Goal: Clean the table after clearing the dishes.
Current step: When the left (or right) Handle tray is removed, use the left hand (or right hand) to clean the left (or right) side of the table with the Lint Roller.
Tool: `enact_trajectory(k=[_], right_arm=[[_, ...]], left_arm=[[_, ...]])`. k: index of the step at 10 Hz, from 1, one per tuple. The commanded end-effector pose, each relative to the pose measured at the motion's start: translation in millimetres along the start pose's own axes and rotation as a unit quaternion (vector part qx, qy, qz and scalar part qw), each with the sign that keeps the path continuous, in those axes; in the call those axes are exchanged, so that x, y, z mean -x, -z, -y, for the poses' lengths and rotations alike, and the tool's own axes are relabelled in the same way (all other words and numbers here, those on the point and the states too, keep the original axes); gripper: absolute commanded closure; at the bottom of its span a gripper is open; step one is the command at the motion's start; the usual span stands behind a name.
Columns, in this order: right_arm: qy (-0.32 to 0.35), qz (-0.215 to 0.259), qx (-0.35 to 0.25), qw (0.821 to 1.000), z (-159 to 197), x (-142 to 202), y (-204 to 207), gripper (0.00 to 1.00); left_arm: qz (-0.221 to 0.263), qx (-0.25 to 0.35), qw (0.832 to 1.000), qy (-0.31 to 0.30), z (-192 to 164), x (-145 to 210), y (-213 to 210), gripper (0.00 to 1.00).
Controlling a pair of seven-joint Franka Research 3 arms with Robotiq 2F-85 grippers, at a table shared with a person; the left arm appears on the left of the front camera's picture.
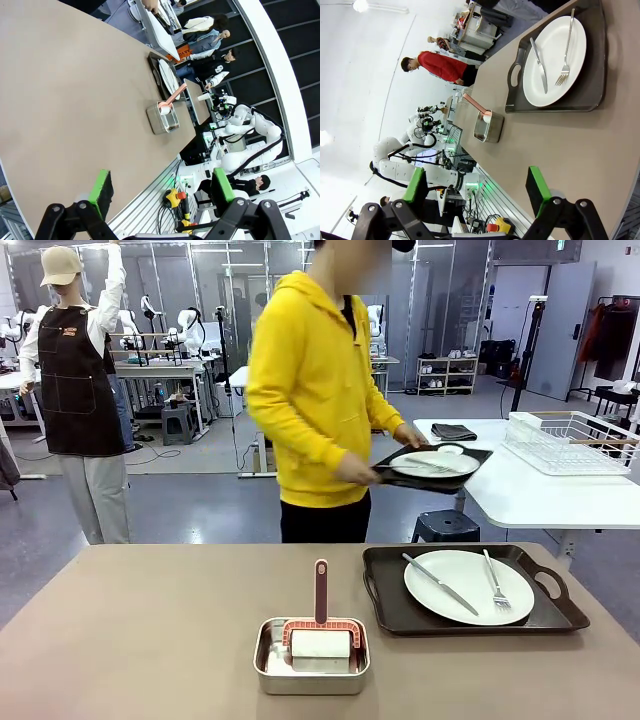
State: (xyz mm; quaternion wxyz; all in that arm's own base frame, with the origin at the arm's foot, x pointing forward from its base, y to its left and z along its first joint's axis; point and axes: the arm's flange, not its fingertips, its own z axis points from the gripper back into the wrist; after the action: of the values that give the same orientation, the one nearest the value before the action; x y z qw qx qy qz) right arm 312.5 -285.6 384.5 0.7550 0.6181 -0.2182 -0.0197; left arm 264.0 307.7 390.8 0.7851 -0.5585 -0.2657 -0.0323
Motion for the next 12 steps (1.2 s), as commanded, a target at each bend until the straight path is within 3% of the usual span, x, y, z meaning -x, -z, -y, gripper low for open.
enact_trajectory(k=[1, 2, 5, 7, 10, 12], right_arm=[[0.000, -0.002, -0.001, 1.000, -1.9, 3.3, -0.5, 0.00], [0.000, -0.002, -0.001, 1.000, -1.9, 3.3, -0.5, 0.00], [0.000, -0.002, -0.001, 1.000, -1.9, 3.3, -0.5, 0.00], [0.000, -0.002, -0.001, 1.000, -1.9, 3.3, -0.5, 0.00], [0.000, -0.002, -0.001, 1.000, -1.9, 3.3, -0.5, 0.00], [0.000, -0.002, -0.001, 1.000, -1.9, 3.3, -0.5, 0.00]], left_arm=[[0.000, 0.000, 1.000, 0.000, 0.0, 0.0, 0.0, 0.00], [-0.042, -0.051, 0.994, 0.083, 27.4, -17.3, 17.6, 0.00], [-0.131, -0.120, 0.967, 0.182, 73.2, -86.5, 94.8, 0.00], [-0.211, -0.144, 0.931, 0.261, 120.5, -136.5, 161.2, 0.00], [-0.321, -0.181, 0.850, 0.377, 188.6, -174.9, 281.3, 0.00], [-0.390, -0.183, 0.794, 0.428, 213.7, -174.8, 361.7, 0.00]])
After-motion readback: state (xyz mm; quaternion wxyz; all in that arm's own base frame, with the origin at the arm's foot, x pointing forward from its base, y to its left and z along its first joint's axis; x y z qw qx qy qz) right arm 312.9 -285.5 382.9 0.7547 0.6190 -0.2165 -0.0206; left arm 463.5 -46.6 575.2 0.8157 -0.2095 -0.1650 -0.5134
